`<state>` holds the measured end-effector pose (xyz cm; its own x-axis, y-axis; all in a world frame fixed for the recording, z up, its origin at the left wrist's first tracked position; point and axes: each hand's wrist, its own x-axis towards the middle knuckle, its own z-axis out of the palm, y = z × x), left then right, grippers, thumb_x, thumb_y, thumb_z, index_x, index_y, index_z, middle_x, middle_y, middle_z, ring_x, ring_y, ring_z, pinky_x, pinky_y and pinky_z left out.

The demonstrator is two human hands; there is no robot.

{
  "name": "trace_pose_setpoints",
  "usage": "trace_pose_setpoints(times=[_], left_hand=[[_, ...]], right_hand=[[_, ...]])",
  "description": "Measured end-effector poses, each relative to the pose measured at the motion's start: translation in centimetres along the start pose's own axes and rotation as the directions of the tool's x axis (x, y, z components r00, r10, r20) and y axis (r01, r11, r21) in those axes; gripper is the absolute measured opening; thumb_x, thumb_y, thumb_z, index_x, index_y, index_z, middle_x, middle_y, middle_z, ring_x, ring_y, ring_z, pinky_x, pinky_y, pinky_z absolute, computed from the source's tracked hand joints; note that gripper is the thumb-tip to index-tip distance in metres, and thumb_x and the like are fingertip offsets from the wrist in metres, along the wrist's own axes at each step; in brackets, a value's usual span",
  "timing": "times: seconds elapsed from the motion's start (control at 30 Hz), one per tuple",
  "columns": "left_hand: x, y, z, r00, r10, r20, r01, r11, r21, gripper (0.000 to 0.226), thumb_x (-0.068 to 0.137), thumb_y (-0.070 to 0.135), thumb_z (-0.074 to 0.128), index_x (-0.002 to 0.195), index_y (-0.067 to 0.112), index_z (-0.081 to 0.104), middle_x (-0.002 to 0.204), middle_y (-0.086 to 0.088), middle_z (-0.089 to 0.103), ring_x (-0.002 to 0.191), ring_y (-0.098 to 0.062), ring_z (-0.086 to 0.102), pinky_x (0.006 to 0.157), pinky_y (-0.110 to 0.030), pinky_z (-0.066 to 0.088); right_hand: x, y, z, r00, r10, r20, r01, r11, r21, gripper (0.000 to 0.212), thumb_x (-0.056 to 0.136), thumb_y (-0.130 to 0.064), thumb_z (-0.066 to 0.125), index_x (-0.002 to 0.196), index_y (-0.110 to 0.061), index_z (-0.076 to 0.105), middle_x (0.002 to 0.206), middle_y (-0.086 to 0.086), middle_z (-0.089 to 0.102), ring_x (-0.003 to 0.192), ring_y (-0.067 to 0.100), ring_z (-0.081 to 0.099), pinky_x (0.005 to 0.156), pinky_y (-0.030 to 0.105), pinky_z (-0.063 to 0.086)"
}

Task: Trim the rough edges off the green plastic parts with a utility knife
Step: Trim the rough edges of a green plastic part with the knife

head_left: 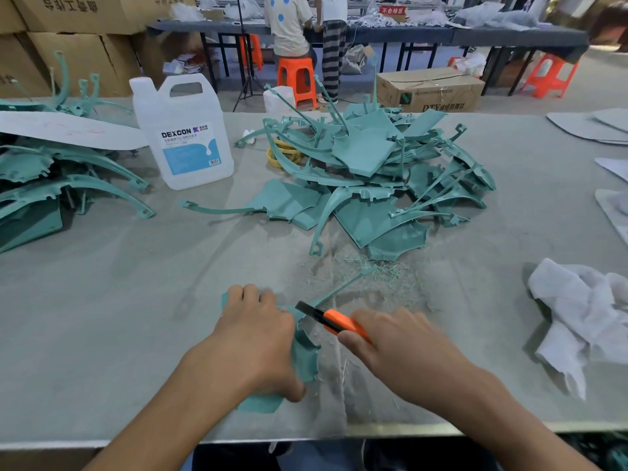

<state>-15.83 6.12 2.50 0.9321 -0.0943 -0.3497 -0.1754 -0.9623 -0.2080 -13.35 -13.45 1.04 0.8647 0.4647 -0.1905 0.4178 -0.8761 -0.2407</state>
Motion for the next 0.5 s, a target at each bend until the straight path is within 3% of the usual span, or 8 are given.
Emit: trace_pose_setpoints(times=[0.1,0.3,0.37,0.43,0.5], left_hand=[[0.0,0.0,0.1,1.000,0.000,0.001,0.000,1.000,0.015,0.070,0.061,0.078,0.060,0.105,0.024,0.051,0.103,-0.003,0.039,0.096,-0.026,0.033,0.084,-0.040,0.023],[-0.1,0.0,0.3,1.000,0.009,-0.006,-0.008,1.000,0.024,0.072,0.062,0.077,0.060,0.108,0.022,0.051,0.103,-0.004,0.039,0.096,-0.025,0.033,0.086,-0.041,0.024],[-0.2,0.0,0.3,1.000,0.012,-0.013,-0.012,0.999,0.031,0.074,0.062,0.076,0.060,0.110,0.020,0.052,0.105,-0.003,0.038,0.097,-0.025,0.032,0.087,-0.042,0.025],[-0.3,0.0,0.2,1.000,0.017,-0.023,-0.016,0.999,0.044,0.074,0.062,0.075,0.061,0.110,0.020,0.053,0.106,-0.004,0.039,0.096,-0.025,0.031,0.088,-0.042,0.025],[-0.5,-0.2,0.2,1.000,0.022,-0.008,-0.021,0.999,0.050,0.074,0.061,0.076,0.060,0.110,0.020,0.053,0.108,-0.005,0.041,0.096,-0.025,0.031,0.089,-0.042,0.027]], right_hand=[[0.0,0.0,0.2,1.000,0.006,0.014,-0.006,1.000,-0.023,0.040,0.103,-0.060,0.032,0.099,-0.026,0.052,0.077,-0.006,0.049,0.072,0.024,0.048,0.054,0.036,0.030],[1.5,1.3,0.3,1.000,0.021,0.023,-0.019,0.997,-0.074,0.033,0.104,-0.057,0.033,0.096,-0.030,0.050,0.076,-0.008,0.054,0.063,0.012,0.049,0.054,0.030,0.036],[2.7,3.0,-0.3,0.997,0.073,0.001,-0.072,0.991,-0.114,0.031,0.106,-0.052,0.035,0.094,-0.029,0.051,0.075,-0.009,0.054,0.062,0.008,0.052,0.052,0.026,0.038],[3.8,5.4,-1.4,0.986,0.161,-0.054,-0.169,0.963,-0.212,0.031,0.107,-0.047,0.039,0.093,-0.024,0.054,0.074,-0.006,0.053,0.068,0.014,0.059,0.058,0.030,0.048],[4.5,7.7,-2.6,0.970,0.225,-0.097,-0.244,0.921,-0.305,0.030,0.106,-0.043,0.041,0.096,-0.020,0.057,0.072,-0.004,0.048,0.072,0.021,0.058,0.063,0.033,0.048]])
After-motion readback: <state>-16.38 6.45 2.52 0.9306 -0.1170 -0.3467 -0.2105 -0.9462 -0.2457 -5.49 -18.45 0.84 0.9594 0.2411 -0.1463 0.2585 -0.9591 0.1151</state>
